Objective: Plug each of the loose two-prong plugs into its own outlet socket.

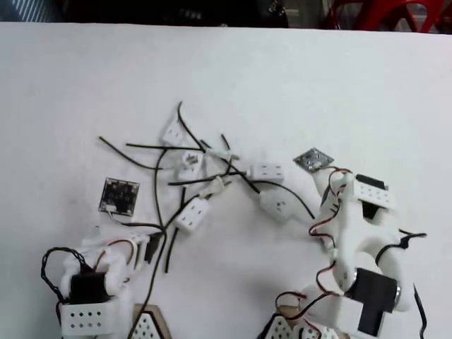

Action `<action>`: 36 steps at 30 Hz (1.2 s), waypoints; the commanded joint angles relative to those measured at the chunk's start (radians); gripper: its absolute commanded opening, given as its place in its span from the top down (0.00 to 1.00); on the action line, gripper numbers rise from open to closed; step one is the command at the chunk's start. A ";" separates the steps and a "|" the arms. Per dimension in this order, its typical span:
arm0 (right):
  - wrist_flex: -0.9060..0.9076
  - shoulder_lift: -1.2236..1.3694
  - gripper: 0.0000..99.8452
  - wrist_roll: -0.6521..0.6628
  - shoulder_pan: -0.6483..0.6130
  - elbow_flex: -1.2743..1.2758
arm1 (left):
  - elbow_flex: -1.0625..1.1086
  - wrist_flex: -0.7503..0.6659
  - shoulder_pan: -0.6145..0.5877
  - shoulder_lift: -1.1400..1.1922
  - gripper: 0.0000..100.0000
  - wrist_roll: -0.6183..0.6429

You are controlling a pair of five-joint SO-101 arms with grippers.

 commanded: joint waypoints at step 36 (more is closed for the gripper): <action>-0.096 -0.222 0.87 -0.451 0.025 0.003 | -0.003 -0.014 -0.007 -0.008 0.70 0.002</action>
